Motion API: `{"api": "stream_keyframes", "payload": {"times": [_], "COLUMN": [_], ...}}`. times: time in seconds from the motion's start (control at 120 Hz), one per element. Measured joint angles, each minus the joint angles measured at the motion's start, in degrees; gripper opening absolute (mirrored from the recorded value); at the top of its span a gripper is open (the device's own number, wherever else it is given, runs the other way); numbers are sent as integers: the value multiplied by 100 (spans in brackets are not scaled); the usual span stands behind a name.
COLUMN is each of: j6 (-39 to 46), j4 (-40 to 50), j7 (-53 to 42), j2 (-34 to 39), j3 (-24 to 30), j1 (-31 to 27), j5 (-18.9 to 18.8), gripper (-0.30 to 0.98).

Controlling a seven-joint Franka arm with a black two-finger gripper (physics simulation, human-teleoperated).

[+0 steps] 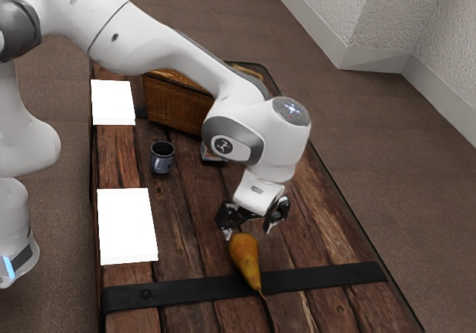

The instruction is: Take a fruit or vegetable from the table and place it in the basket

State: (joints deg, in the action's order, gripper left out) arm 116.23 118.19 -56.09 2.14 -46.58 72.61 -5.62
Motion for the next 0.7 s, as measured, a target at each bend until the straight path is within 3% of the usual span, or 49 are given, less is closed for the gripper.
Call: {"api": "stream_keyframes", "payload": {"times": [0.7], "j6": [490], "j4": [256], "j7": [719], "j2": [-333], "j3": [18], "j1": [407], "j5": [89], "gripper": [68]}}
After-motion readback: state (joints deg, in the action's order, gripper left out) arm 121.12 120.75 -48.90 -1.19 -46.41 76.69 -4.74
